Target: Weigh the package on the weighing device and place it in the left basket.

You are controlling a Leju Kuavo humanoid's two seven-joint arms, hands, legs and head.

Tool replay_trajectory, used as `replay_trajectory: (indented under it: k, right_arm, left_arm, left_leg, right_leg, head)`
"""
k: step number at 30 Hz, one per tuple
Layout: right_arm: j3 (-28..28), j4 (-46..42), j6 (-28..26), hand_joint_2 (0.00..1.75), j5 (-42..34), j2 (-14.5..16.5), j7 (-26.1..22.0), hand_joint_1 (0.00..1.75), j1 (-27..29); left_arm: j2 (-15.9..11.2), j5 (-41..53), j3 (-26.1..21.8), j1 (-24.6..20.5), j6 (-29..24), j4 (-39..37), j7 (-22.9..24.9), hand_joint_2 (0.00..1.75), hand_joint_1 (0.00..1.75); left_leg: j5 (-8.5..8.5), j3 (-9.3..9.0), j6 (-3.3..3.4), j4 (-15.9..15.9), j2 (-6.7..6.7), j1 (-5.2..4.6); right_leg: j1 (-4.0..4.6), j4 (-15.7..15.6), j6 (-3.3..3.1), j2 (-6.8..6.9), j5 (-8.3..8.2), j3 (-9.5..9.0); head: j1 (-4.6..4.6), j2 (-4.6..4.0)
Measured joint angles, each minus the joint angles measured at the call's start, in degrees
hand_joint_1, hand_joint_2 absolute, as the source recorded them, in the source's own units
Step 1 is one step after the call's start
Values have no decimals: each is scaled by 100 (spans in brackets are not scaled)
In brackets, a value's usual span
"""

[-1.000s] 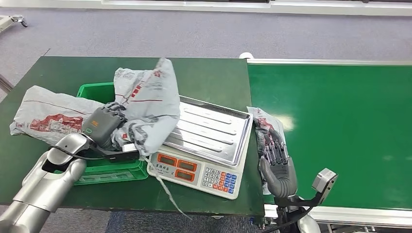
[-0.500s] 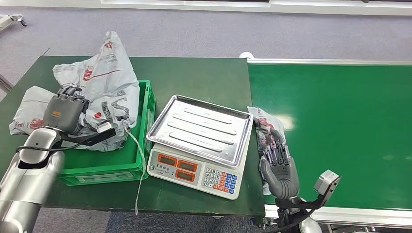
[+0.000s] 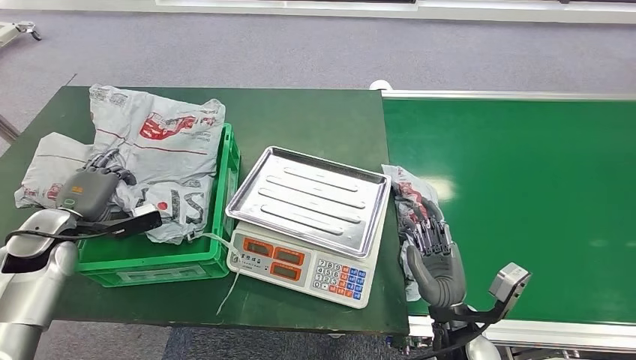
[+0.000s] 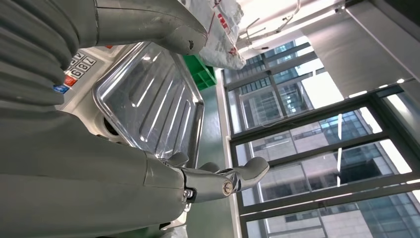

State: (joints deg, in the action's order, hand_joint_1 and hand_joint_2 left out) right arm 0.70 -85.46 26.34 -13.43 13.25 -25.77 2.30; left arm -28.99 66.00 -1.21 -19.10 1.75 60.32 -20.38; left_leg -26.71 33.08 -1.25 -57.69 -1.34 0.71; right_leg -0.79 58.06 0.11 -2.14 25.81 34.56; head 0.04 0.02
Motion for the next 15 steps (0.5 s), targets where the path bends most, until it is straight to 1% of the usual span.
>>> replay_trajectory:
  k: [2, 4, 12, 13, 15]
  right_arm:
    - [0, 0, -14, 175, 40, 0, -3, 0, 1]
    - [0, 0, -18, 175, 55, 1, -9, 0, 1]
    - [-1, 13, -49, 175, 77, -1, -23, 0, -18]
    - [-1, 21, -54, 175, 77, -1, -23, 0, -26]
    - [-1, 45, -95, 175, 92, -1, -21, 0, -49]
  left_arm:
    - [34, -198, -4, 116, 29, 102, -5, 175, 0]
    - [71, -452, -23, 239, 169, 270, -45, 175, 0]
    - [160, -1901, -166, 615, 1136, 1051, -419, 175, 0]
    - [179, -2184, -189, 652, 1307, 1137, -479, 175, 0]
    - [285, -3110, -245, 749, 1776, 1359, -610, 175, 0]
  left_leg:
    - [0, 0, 0, 0, 1, -1]
    - [0, 1, 0, 0, -1, -1]
    - [-1, 3, 0, -1, -2, 0]
    - [-1, 3, 0, -1, -2, 0]
    - [-1, 3, 0, -1, -3, -1]
  right_leg:
    - [0, 0, 0, -1, 0, 0]
    - [-1, 0, 0, 1, 0, 1]
    - [0, 0, 0, 2, 1, 1]
    - [0, 0, 0, 3, 1, 1]
    - [-1, 0, 0, 4, 1, 2]
  head:
    - [1, 0]
    - [1, 0]
    - [1, 0]
    - [1, 0]
    - [1, 0]
